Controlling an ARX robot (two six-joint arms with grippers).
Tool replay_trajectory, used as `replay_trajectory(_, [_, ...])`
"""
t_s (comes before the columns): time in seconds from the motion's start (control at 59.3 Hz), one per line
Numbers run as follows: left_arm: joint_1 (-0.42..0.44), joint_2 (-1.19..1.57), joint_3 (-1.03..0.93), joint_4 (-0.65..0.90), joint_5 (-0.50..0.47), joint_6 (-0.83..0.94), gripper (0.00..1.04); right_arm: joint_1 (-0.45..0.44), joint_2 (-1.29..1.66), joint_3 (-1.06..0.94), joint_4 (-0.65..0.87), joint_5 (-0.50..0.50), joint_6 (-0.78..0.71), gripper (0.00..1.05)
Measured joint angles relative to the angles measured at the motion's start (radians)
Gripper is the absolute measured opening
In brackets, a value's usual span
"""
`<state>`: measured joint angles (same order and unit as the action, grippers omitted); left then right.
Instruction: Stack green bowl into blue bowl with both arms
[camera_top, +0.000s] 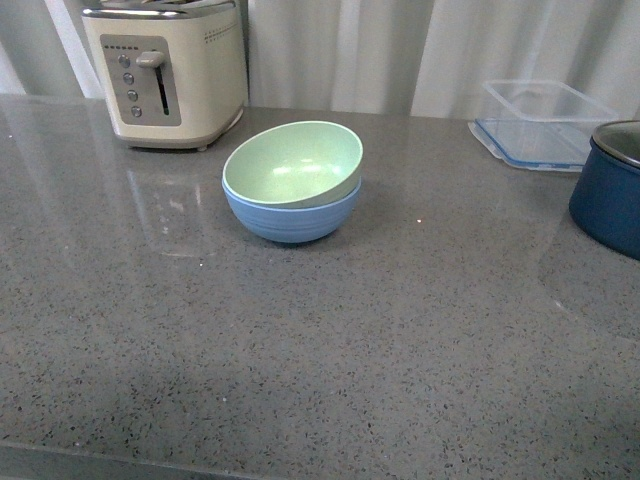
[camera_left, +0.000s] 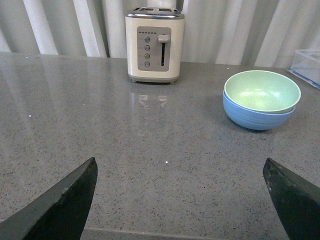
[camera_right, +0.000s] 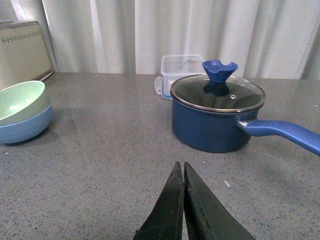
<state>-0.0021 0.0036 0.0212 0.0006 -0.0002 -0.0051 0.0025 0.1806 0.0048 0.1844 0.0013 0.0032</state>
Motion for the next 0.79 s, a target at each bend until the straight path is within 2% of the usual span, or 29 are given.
replay_trajectory(0.067, [0.000, 0.000, 0.000, 0.000, 0.000, 0.000, 0.98, 0.000, -0.025, 0.000, -0.026, 0.000, 0.000, 0.01])
replay_trajectory(0.169, [0.000, 0.000, 0.000, 0.000, -0.001, 0.000, 0.98, 0.000, -0.146, 0.001, -0.176, -0.002, 0.000, 0.01])
replay_trajectory(0.303, [0.000, -0.001, 0.000, 0.000, 0.000, 0.000, 0.98, 0.000, -0.176, 0.001, -0.182, -0.002, 0.000, 0.01])
replay_trajectory(0.337, [0.000, -0.001, 0.000, 0.000, 0.000, 0.000, 0.98, 0.000, -0.176, 0.001, -0.183, -0.002, -0.002, 0.04])
replay_trajectory(0.792, [0.000, 0.000, 0.000, 0.000, 0.000, 0.000, 0.98, 0.000, -0.176, 0.001, -0.183, -0.002, -0.002, 0.81])
